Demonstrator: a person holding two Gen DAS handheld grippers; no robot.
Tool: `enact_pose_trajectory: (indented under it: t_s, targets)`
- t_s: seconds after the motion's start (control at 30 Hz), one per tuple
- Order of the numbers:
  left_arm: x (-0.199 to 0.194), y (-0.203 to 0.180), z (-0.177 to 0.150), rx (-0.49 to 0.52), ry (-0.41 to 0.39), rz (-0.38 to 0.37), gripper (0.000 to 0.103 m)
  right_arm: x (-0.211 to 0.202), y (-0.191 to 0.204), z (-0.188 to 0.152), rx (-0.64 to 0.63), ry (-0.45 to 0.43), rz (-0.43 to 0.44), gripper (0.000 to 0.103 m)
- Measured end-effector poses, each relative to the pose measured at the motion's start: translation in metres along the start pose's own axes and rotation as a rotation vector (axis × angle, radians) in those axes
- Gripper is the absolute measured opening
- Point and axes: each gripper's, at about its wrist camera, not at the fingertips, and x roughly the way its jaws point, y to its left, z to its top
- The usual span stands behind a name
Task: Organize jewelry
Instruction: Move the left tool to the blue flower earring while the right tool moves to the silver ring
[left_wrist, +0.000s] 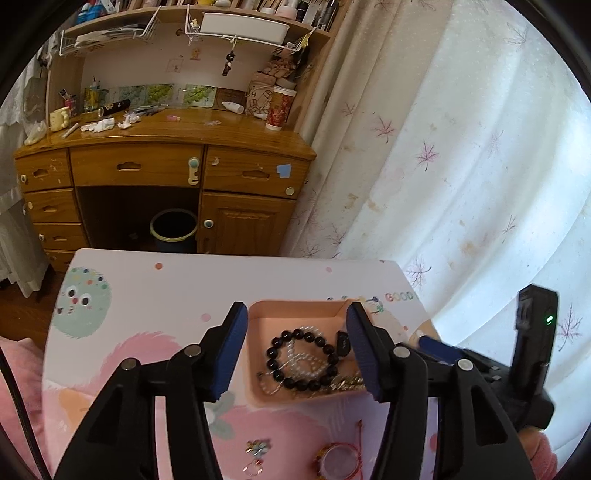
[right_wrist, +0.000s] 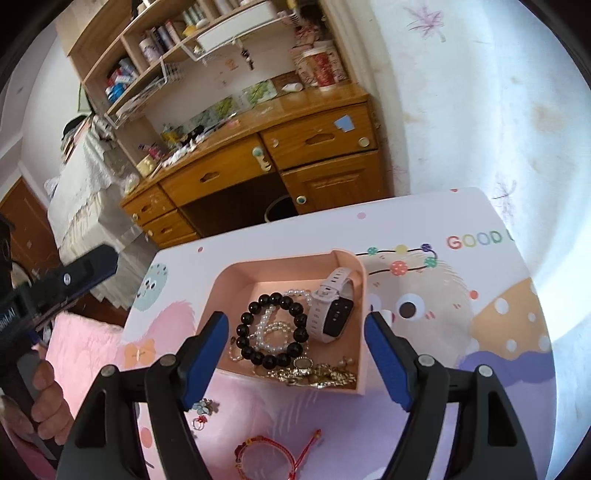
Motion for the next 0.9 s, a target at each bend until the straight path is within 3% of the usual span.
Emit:
enact_pose_trajectory:
  t_s: [0.1, 0.27, 0.57, 0.9]
  targets:
    - [-0.012, 0.007, -0.006, 0.007, 0.007, 0.011, 0.068, -0.013, -0.002, -0.006, 0.038, -0.018, -0.011, 0.076]
    - [-0.032, 0.019, -0.023, 0.029, 0.031, 0.034, 0.077, -0.03, -0.006, -0.024, 0.137, -0.026, -0.02, 0.076]
    - [-0.044, 0.03, -0.071, 0.1, 0.148, 0.099, 0.078, -0.049, -0.011, -0.084, 0.3, 0.006, -0.016, 0.076]
    - [-0.028, 0.023, -0.126, 0.156, 0.242, 0.083, 0.077, -0.053, -0.011, -0.132, 0.37, 0.051, -0.099, 0.076]
